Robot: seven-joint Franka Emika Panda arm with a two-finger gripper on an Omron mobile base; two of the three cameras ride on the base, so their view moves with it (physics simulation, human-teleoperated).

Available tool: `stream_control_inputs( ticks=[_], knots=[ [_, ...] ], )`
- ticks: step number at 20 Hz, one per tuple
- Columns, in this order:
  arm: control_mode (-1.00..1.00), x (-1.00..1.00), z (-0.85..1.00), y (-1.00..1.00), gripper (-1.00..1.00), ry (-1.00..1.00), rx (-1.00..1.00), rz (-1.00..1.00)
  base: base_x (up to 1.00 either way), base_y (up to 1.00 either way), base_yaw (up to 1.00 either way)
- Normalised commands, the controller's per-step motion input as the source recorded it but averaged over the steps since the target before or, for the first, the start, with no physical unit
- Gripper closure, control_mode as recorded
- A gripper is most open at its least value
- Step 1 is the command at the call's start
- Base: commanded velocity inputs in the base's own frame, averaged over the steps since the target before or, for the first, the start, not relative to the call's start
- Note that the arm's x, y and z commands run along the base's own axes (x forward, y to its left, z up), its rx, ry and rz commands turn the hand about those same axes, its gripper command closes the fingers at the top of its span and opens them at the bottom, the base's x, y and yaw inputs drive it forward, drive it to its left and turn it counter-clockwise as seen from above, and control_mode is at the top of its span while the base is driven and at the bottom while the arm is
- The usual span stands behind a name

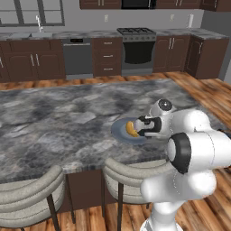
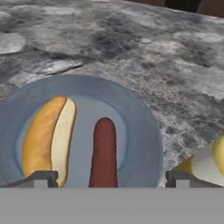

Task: Move the hot dog bun to the plate on the dining table and place the condiment next to that plate. Then navigate to the fridge and take the sausage and place it on the plate as well.

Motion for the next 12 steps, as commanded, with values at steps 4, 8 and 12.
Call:
stream_control_inputs(
  ticks=[4, 8, 12],
  knots=[
    [-1.00, -0.81, 1.00, 0.11, -1.00, -0.01, 0.01, 0.00, 0.00, 0.00, 0.00],
    [-1.00, -0.88, 1.00, 0.28, -1.00, 0.01, 0.01, 0.00, 0.00, 0.00, 0.00],
    [-1.00, -1.00, 1.00, 0.32, -1.00, 0.24, 0.06, -0.06, 0.00, 0.00, 0.00]
  ],
)
